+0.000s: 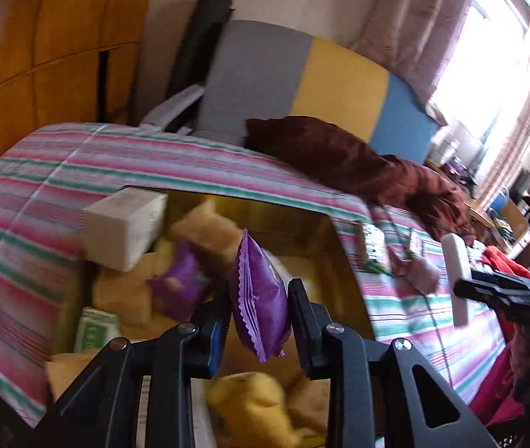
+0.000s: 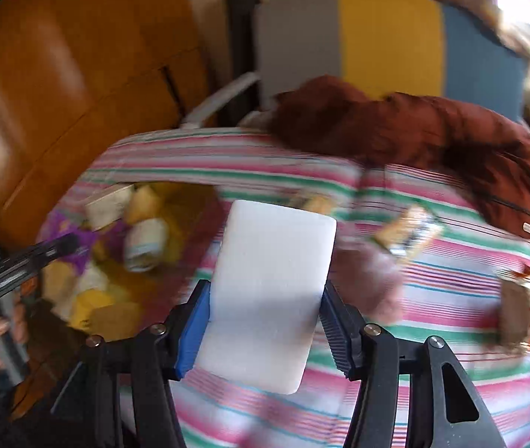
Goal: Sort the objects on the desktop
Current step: 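Carry the white block and purple packet over the gold tray, then open both tools to drop the block and packet into the tray, then move both tools back to the remaining items on the bedspread, then grasp the orange-and-white snack bag with the right tool while the left tool grasps the pink sock, then carry the snack bag and pink sock over the gold tray, then open both tools to drop the snack bag and sock into the tray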
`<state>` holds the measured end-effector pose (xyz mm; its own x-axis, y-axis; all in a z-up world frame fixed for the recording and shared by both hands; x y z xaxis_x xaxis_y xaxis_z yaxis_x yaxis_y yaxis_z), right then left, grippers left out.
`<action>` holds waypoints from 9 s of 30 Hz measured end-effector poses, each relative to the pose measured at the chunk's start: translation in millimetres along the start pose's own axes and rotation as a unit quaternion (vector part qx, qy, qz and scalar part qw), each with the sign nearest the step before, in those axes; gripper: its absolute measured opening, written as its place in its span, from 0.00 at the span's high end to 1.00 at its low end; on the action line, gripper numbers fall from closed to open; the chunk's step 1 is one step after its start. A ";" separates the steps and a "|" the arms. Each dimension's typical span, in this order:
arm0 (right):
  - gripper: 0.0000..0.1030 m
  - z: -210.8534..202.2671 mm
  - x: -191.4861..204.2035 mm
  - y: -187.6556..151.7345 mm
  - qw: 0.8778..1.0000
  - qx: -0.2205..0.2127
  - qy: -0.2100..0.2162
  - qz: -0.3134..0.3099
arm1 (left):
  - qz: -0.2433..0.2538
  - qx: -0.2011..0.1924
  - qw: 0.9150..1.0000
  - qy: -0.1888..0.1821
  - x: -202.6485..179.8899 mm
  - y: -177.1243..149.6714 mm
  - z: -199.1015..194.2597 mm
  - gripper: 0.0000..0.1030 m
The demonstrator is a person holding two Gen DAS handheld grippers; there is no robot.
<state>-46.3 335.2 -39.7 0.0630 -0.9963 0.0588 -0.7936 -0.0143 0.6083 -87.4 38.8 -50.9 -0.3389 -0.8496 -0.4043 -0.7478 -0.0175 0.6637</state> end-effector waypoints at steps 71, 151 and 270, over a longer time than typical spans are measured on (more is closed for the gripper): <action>0.26 22.0 -37.6 -36.0 0.993 0.071 -0.033 0.090 | 0.078 0.055 0.994 -0.043 -97.5 -36.0 17.9 0.51; 0.32 58.6 -294.6 -48.7 0.942 0.098 -0.273 0.167 | 0.226 0.220 0.941 -0.122 -256.7 -31.0 275.8 0.32; 0.26 63.0 128.7 18.0 1.000 0.004 0.014 0.016 | -0.050 0.021 0.994 0.093 71.4 3.2 15.7 0.26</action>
<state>-90.6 201.3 -71.1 0.0545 -0.9934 0.1012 -0.8004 0.0171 0.5992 -122.9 -13.6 -87.5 -0.1528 -0.9274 -0.3414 -0.7975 -0.0884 0.5969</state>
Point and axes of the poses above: each gripper's, at about its wrist camera, not at the fingertips, and z roughly the way its jaws point, x to its left, y to its top, the point moved 5 cm from there along z, roughly the way its jaws point, and after that the axes turned 11 degrees about -y, right-handed, at the moved point
